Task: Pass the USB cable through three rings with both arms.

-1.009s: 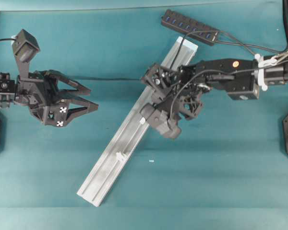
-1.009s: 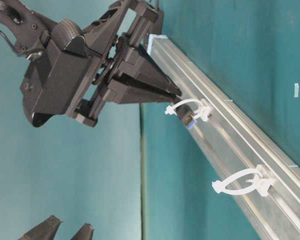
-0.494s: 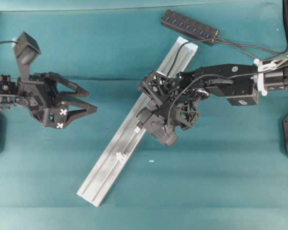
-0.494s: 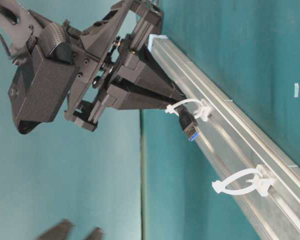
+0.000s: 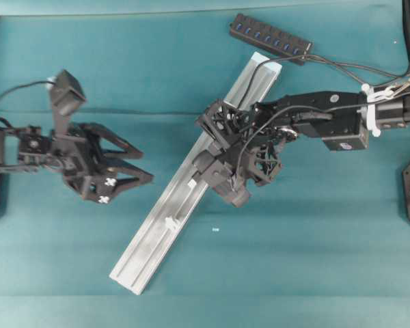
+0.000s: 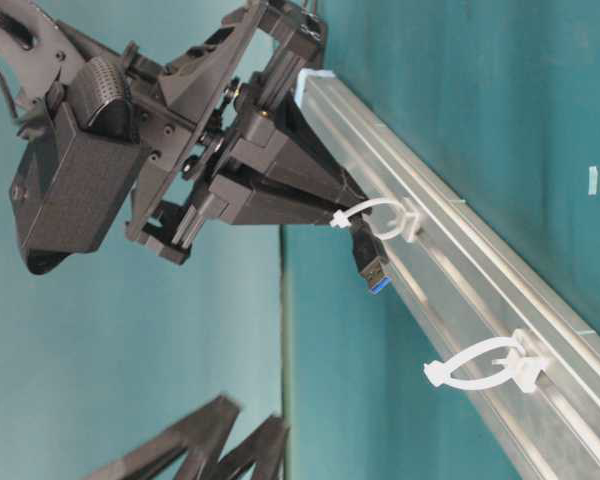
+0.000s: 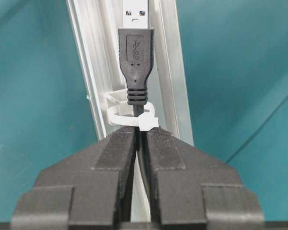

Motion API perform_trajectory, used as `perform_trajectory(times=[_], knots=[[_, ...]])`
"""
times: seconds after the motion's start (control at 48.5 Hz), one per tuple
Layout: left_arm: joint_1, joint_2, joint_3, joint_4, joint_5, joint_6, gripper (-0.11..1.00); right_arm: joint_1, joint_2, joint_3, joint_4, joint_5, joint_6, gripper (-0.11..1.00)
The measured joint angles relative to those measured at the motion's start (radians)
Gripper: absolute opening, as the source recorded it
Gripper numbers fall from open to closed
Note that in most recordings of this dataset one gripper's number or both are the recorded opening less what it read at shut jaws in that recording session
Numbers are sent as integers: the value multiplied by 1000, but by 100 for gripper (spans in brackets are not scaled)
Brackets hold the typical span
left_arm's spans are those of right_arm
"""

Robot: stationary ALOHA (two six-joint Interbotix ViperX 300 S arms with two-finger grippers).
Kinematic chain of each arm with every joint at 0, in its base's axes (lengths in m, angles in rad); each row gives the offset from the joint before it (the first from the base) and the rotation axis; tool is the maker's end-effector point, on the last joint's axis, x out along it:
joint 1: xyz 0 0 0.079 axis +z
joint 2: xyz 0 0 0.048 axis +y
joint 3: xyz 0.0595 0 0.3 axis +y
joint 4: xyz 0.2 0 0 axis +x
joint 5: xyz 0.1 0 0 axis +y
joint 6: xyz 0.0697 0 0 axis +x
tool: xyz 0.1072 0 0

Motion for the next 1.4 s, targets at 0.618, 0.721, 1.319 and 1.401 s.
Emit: perform_trajectory(times=[0.618,0.721,1.319,1.401], knots=[[-2,284,-163,2,-77,-35,94,-5,0,2,2,-2,5,8],[-2,324,-202,0,-89,-35,94,-5,0,2,0,-3,6,8],[-3,374,-236,0,-91,-37,65,-8,0,3,0,-2,6,8],[-2,374,-236,0,-89,-34,45,-6,0,5,0,-5,8,8]])
